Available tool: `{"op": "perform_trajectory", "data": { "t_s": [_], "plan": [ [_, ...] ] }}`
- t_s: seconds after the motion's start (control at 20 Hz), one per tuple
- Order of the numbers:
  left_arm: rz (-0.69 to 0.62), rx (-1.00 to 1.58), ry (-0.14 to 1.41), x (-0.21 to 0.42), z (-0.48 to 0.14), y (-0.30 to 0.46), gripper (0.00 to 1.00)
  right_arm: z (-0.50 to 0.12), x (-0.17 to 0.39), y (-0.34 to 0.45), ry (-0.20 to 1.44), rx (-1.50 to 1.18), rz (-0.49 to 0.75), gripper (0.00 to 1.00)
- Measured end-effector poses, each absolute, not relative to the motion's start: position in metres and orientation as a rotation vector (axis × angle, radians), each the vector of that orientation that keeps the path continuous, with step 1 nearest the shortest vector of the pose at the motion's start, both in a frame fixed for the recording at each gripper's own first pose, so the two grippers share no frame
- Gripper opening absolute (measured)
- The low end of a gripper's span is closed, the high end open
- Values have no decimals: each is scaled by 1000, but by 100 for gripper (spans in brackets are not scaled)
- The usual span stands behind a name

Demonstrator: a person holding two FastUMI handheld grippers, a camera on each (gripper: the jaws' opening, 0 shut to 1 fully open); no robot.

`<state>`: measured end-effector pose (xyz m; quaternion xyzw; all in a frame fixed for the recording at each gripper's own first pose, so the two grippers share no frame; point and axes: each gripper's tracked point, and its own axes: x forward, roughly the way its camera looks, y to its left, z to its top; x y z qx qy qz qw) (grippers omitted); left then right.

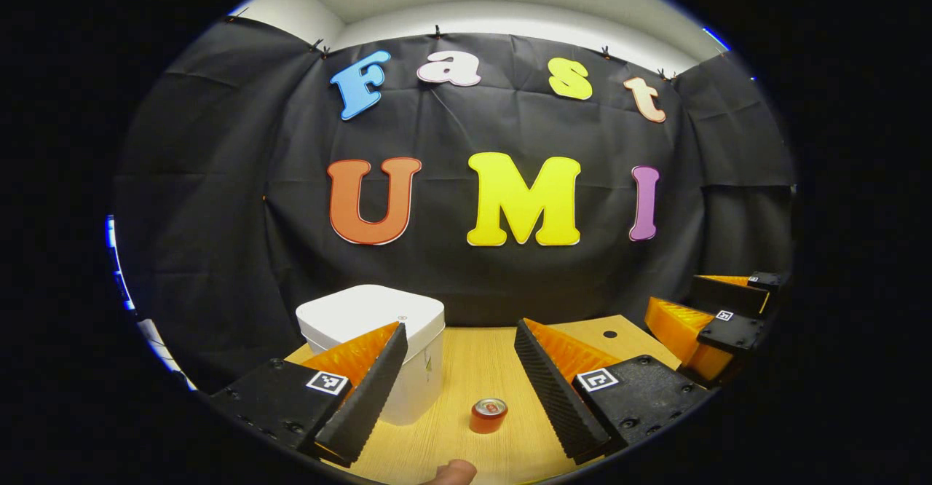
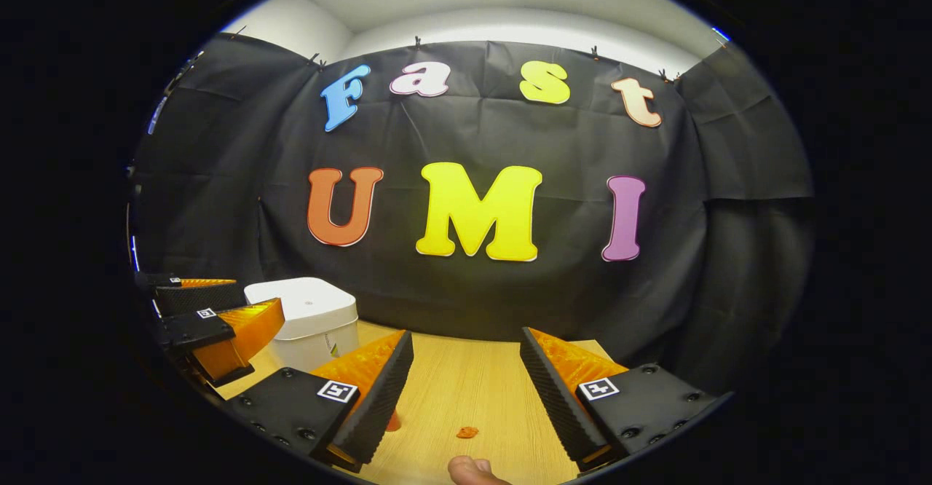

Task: Press the lid of the desktop garbage bin to open it, pick up the crumpled paper on the desktop and throw it into the bin, then pick up the pop can on the desktop and drop it into the bin, and finally close the garbage bin lid.

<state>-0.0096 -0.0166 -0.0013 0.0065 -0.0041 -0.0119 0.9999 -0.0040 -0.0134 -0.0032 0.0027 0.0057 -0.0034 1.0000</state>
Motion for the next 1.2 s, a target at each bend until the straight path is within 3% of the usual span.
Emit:
{"op": "perform_trajectory", "data": {
  "t_s": [0.7, 0.75, 0.9, 1.05, 1.1, 1.2],
  "plan": [
    [-31, 24, 91, 9, -38, -23, 95, -31, 6, -43, 68, 21, -68, 94],
    [-30, 24, 103, 13, -42, -22, 90, -32, 7, -45, 71, 18, -73, 94],
    [33, 19, 104, 23, -42, -8, 54, -33, 9, -52, 74, 21, -84, 92],
    [77, 15, 80, 35, -37, 4, 36, -35, 14, -56, 80, 17, -91, 94],
    [105, 18, 78, 39, -38, 11, 25, -36, 16, -57, 83, 14, -92, 94],
    [153, 36, 90, 50, -41, 24, 19, -37, 22, -58, 89, 7, -89, 94]
  ]
}}
